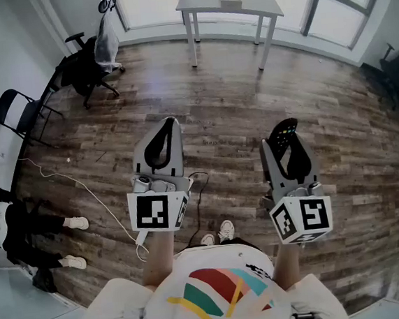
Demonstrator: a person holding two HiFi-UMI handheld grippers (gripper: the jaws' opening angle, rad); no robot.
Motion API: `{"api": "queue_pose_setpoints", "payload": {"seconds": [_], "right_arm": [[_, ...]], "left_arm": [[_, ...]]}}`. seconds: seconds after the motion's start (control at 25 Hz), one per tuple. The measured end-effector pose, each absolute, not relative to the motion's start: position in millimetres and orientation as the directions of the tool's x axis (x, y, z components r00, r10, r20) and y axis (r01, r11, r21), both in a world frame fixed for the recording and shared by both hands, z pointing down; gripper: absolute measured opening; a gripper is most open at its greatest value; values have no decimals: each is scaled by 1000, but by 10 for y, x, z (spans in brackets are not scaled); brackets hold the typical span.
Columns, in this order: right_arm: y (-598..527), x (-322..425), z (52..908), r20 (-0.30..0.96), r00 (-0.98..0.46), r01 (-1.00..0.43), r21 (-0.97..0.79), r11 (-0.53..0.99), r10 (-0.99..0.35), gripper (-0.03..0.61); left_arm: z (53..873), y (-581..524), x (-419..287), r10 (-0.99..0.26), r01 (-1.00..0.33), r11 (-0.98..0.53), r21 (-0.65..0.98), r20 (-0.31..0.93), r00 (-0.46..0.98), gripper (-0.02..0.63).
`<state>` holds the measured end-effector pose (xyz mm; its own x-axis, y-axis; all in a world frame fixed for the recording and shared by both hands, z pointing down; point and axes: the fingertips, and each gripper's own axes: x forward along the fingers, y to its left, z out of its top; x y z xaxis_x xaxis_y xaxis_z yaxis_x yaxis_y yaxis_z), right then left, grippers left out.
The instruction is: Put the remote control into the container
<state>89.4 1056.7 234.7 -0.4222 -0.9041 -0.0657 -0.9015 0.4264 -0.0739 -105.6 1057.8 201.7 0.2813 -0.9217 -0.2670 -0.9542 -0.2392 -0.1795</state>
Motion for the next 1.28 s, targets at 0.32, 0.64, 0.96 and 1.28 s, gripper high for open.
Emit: {"api": "queue_pose_setpoints", "payload": {"seconds": [0.32, 0.64, 0.96, 1.28], "right_arm": [[10357, 1000, 2404, -60, -435, -896, -72, 438, -899, 255], [10125, 1164, 2458, -74, -447, -883, -121, 453, -892, 255], [9984, 1503, 2526, -84, -439, -880, -160, 447, -894, 255], [9730, 1721, 2549, -86, -429, -876, -203, 437, -899, 255]], "left_arm": [[2072, 10385, -917, -925, -956, -234, -180, -261, 275, 5], [2143, 10176, -795, -936, -959, -213, -187, -242, 255, 6], [2187, 10043, -574, -937, -962, -198, -187, -251, 242, 6], [2101, 9766, -529, -943, -961, -174, -216, -243, 225, 6]]}}
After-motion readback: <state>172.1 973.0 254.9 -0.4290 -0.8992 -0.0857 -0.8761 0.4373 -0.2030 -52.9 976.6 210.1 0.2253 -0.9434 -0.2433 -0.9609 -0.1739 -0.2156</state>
